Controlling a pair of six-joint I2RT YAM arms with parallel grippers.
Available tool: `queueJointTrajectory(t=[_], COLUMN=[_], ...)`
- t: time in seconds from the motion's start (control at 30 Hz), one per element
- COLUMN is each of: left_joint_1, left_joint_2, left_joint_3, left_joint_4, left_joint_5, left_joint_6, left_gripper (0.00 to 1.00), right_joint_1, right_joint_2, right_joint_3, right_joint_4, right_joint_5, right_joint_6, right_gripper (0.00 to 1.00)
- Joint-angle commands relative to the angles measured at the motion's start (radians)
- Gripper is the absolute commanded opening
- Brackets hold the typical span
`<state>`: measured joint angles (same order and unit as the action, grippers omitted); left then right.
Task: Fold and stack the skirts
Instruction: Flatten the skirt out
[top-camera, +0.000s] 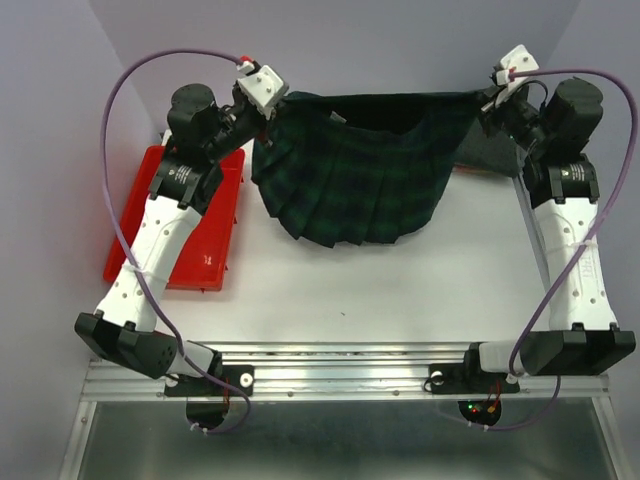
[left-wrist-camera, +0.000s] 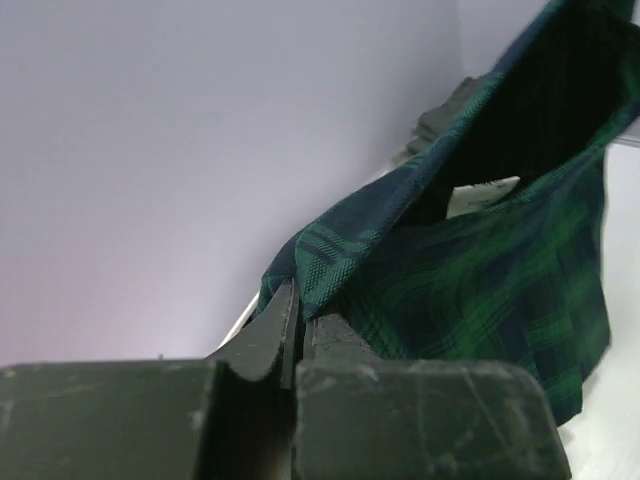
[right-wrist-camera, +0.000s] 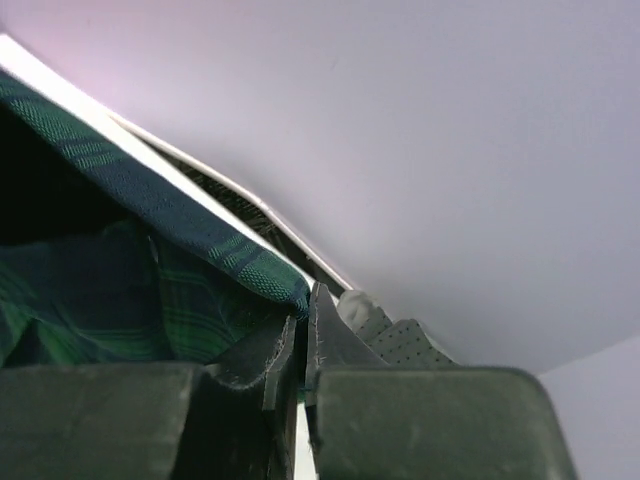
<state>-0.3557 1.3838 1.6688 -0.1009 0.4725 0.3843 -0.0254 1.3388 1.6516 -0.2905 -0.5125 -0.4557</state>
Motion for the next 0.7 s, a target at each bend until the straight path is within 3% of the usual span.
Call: queueJointTrajectory(t=[0.0,0.13,0.27,0.33,0.43,0.47,0.5,0.57,0.67], left_joint_1=[-0.047,-0.332,-0.462,-0.462,-0.303,-0.24,-0.127,-0.031,0.086], left_joint_2=[-0.052,-0.144,-0.109,-0.091,-0.04,0.01,0.041,0.128,0.196], left_joint_3=[-0.024,-0.178,-0.173,-0.149,-0.035,0.003,0.093,0.187,0.33], left_joint_4=[-0.109,-0.178,-0.174,-0.143,-0.079,-0.06,-0.05,-0.06,-0.091], left_joint_5=[0.165,0.244,0.265,0.232,0.138,0.083,0.024,-0.117,-0.158], left_joint_6=[0.069,0.13,0.031,-0.013,-0.16,-0.253,-0.292,-0.349,-0.378], left_gripper=[0.0,0.0,0.0,0.0,0.0,0.0,0.0,0.0,0.0], right_joint_1=[-0.018,0.091,0.215,0.216,0.216,0.216,0.216,0.216,0.203], right_joint_2=[-0.033,-0.156,-0.175,-0.159,-0.115,-0.08,-0.06,0.002,0.057], right_joint_3=[0.073,-0.09,-0.145,-0.135,-0.069,-0.055,-0.024,0.013,0.088], right_joint_4=[-0.114,-0.11,-0.088,-0.052,-0.036,-0.02,0.005,0.023,0.048], right_joint_5=[-0.036,-0.165,-0.149,-0.124,0.052,0.172,0.236,0.392,0.502], right_joint_6=[0.063,0.107,0.158,0.198,0.164,0.155,0.126,0.111,0.091], right_gripper=[0.01,0.01,0.01,0.01,0.01,0.01,0.01,0.01,0.01])
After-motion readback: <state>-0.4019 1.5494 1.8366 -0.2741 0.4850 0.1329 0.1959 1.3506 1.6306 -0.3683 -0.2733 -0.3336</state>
